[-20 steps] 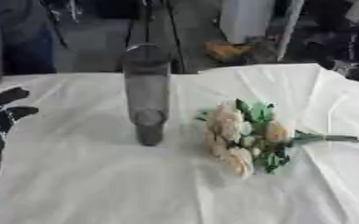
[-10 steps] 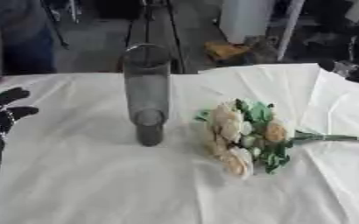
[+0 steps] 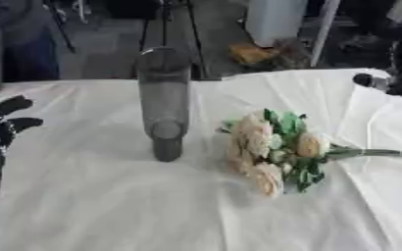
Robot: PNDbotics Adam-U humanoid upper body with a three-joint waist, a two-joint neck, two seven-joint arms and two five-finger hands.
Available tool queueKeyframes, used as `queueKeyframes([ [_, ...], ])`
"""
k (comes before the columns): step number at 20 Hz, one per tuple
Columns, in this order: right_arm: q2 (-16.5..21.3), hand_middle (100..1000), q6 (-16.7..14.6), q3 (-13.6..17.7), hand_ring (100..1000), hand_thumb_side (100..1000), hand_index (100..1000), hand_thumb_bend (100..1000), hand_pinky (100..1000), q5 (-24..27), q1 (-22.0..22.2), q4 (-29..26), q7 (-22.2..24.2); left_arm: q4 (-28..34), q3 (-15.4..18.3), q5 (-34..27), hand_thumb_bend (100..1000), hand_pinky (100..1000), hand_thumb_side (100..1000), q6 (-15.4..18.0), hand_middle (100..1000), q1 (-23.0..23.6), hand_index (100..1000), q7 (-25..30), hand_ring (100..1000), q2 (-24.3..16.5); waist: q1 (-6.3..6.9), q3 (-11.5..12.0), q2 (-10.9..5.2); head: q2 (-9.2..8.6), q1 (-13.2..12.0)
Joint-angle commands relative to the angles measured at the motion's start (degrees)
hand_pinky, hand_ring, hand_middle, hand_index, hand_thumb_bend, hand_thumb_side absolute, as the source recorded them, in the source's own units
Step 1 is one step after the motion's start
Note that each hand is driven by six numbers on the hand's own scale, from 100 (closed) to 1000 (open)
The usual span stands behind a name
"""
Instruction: Arrange flowers into the vase.
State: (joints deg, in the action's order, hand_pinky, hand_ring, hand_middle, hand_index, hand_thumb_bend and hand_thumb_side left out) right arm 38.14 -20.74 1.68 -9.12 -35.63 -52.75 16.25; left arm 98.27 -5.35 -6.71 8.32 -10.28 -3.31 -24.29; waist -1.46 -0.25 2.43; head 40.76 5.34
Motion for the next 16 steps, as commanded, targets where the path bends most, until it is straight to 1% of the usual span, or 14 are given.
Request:
queueKeyframes([
  [1,2.62,694,-0.17,-0.23,710,299,855,805,773,-3.05,-0.92,1.27,2.77,0.37,0.55,-0.05,1000,871,933,0.11,798,-0.33,869,0.16,699,-1.68,-0.02,-0.07,-0.57,0.48,0.25],
  [2,2.54,696,-0.31,0.06,715,289,856,811,775,-4.00,-0.95,1.66,3.72,0.33,0.54,-0.05,1000,871,933,0.11,798,-0.28,869,0.17,699,-1.67,-0.01,-0.09,-0.57,0.52,0.25],
  [3,2.42,699,-0.44,0.37,721,304,861,801,777,-4.95,-0.98,2.05,4.68,0.29,0.54,-0.05,1000,872,934,0.11,798,-0.25,869,0.18,699,-1.67,0.00,-0.12,-0.56,0.56,0.26],
  [6,2.03,702,-0.60,1.25,725,303,865,783,777,-6.89,-1.02,3.25,7.56,0.22,0.53,-0.06,1000,872,934,0.13,798,-0.20,870,0.22,699,-1.63,0.03,-0.19,-0.55,0.74,0.38],
  [11,1.70,710,0.05,2.39,729,295,871,758,778,-7.27,-0.92,4.67,12.15,0.19,0.59,-0.07,1000,872,934,0.14,799,-0.11,870,0.21,699,-1.67,0.09,-0.19,-0.54,1.08,0.71],
  [16,1.47,713,0.60,2.54,734,290,873,742,778,-7.44,-0.79,5.67,14.13,0.15,0.56,-0.09,1000,873,935,0.13,799,-0.08,870,0.26,699,-1.63,0.10,-0.18,-0.53,1.33,0.95],
])
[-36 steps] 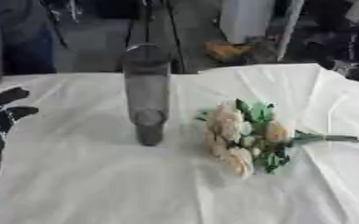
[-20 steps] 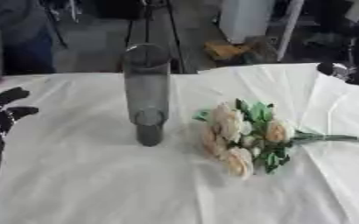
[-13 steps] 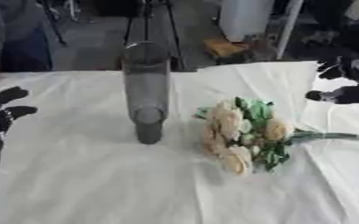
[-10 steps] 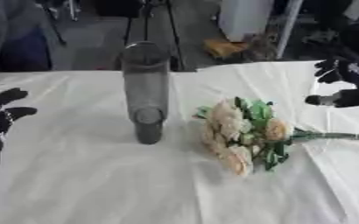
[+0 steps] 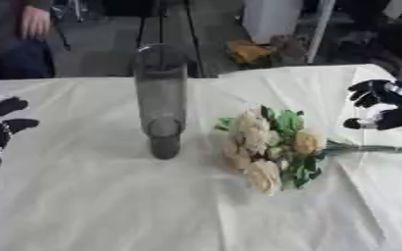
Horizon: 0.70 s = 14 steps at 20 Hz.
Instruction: Arrange flowers into the vase.
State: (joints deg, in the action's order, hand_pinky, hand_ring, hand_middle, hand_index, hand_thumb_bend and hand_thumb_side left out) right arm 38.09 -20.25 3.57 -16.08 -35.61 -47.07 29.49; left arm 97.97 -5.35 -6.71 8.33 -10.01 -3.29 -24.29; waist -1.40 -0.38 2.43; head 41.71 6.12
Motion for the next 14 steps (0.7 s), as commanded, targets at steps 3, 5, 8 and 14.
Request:
queueKeyframes([
  [3,1.33,713,0.22,0.55,733,287,872,737,778,-0.64,-0.82,0.44,1.42,0.43,0.54,-0.10,1000,873,936,0.11,799,-0.33,870,0.24,699,-1.59,0.04,-0.06,-0.53,0.40,0.23],
  [5,1.06,714,0.27,0.30,731,288,872,727,778,-0.97,-0.86,0.78,1.83,0.42,0.52,-0.10,1000,873,936,0.12,799,-0.34,871,0.26,699,-1.58,0.06,-0.05,-0.53,0.42,0.27],
  [8,0.49,713,0.34,0.01,729,289,873,724,777,-1.70,-1.00,1.54,2.37,0.41,0.53,-0.08,1000,874,936,0.10,799,-0.32,871,0.27,699,-1.58,0.11,-0.01,-0.55,0.46,0.30],
  [14,-0.66,703,0.37,-0.22,717,287,870,720,776,-2.84,-1.50,3.58,2.80,0.44,0.50,-0.12,1000,874,937,0.10,799,-0.33,871,0.31,699,-1.54,0.22,0.06,-0.55,0.47,0.35],
])
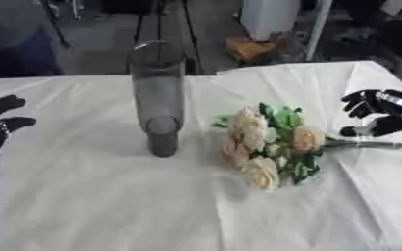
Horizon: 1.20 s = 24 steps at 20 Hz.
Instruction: Arrange flowers into the vase.
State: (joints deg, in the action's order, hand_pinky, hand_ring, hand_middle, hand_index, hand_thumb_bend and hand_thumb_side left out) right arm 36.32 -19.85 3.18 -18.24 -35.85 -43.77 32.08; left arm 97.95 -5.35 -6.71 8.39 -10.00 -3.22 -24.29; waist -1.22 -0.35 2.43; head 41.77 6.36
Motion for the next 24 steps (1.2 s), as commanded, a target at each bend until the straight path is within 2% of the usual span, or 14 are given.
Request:
queueKeyframes([
  [1,0.98,699,-0.06,0.13,715,286,869,719,776,-0.85,-1.30,0.58,0.23,0.46,0.50,-0.12,1000,874,937,0.04,799,-0.34,872,0.25,699,-1.54,0.06,0.05,-0.54,0.43,0.13],
  [22,-0.35,650,-1.93,-0.72,699,273,838,663,772,-3.55,-0.79,1.03,-0.59,0.42,0.50,-0.11,1000,876,937,0.04,800,-0.32,873,0.29,699,-1.48,0.16,-0.02,-0.46,0.49,0.20],
  [24,-0.49,645,-2.08,-0.78,697,254,834,619,771,-3.71,-0.81,1.00,-0.84,0.43,0.52,-0.12,1000,876,937,0.04,800,-0.31,873,0.28,699,-1.48,0.17,-0.01,-0.45,0.47,0.21],
])
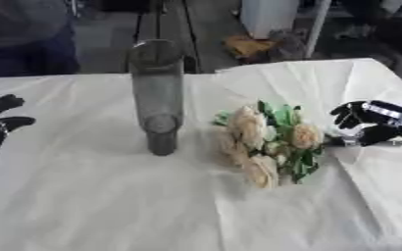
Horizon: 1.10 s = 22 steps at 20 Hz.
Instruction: Arrange flowers into the vase.
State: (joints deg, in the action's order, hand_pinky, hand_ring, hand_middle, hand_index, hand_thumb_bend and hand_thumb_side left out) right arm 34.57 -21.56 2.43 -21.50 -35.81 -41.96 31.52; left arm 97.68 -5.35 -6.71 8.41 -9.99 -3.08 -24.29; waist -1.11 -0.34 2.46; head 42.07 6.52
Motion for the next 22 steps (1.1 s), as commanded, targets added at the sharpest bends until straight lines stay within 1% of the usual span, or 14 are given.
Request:
queueKeyframes([
  [1,1.22,645,-0.41,-0.08,697,240,832,577,771,-0.56,-0.85,-0.83,-0.39,0.71,0.52,-0.13,1000,876,938,0.03,800,-0.32,873,0.14,699,-1.47,0.06,-0.01,-0.47,0.16,0.05],
  [3,1.15,645,-0.49,-0.20,698,214,828,514,770,-0.93,-0.84,-0.94,-0.64,0.71,0.50,-0.14,1000,876,938,0.03,800,-0.33,873,0.15,699,-1.48,0.06,-0.01,-0.46,0.16,0.05],
  [6,1.10,645,-0.57,-0.33,699,201,826,481,770,-1.36,-0.81,-1.01,-0.82,0.70,0.50,-0.15,1000,877,938,0.04,800,-0.35,873,0.17,698,-1.47,0.03,0.00,-0.44,0.21,0.08],
  [12,0.95,647,-0.86,-0.56,701,196,827,457,771,-1.94,-0.69,-1.10,-0.92,0.67,0.52,-0.15,1000,877,938,0.04,801,-0.32,873,0.18,698,-1.48,0.02,0.05,-0.42,0.29,0.09],
  [17,0.82,649,-1.44,-0.98,704,201,828,457,772,-2.73,-0.44,-1.34,-0.69,0.65,0.52,-0.16,1000,878,938,0.04,801,-0.30,874,0.20,698,-1.50,0.01,0.06,-0.43,0.36,0.12],
  [22,1.14,652,-2.24,-1.43,706,204,829,459,773,-2.49,-0.05,-1.93,0.10,0.61,0.52,-0.15,1000,878,939,0.04,801,-0.25,874,0.23,698,-1.55,-0.04,0.02,-0.43,0.50,0.14],
])
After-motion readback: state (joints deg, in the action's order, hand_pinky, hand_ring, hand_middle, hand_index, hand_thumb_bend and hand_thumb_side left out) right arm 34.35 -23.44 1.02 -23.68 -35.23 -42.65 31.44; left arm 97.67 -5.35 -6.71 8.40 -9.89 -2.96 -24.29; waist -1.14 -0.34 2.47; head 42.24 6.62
